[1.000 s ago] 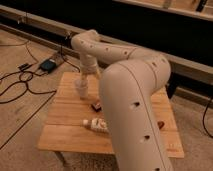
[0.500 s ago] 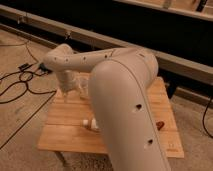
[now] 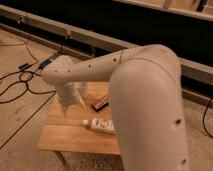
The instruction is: Move the arm in a circular motion
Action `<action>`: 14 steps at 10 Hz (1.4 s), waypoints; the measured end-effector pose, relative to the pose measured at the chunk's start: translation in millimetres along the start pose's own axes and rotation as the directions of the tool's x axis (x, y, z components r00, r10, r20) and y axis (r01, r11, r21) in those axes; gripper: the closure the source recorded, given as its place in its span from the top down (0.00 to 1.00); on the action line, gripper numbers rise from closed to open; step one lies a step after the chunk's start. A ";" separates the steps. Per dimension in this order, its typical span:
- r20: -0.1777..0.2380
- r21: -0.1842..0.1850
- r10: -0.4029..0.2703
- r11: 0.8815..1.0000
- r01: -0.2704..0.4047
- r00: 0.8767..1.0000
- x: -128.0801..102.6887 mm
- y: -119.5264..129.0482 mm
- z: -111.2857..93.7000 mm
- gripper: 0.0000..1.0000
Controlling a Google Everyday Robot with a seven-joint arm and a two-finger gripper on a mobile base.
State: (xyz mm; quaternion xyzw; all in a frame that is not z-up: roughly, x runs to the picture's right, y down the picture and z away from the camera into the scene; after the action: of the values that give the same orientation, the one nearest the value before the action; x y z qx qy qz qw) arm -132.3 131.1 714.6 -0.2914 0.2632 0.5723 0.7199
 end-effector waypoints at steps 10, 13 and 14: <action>0.047 -0.004 0.538 0.843 -0.539 0.842 36.3 -244.1 -4.3 0.65; 0.126 -0.004 0.493 0.868 -0.497 0.861 -33.6 -274.5 -30.6 0.65; 0.140 -0.006 0.470 0.881 -0.473 0.872 -52.2 -270.6 -35.7 0.65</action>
State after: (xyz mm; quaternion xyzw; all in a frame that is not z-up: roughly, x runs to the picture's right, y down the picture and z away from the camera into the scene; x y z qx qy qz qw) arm 119.8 23.0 759.2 -0.1680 0.2844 0.7452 0.5792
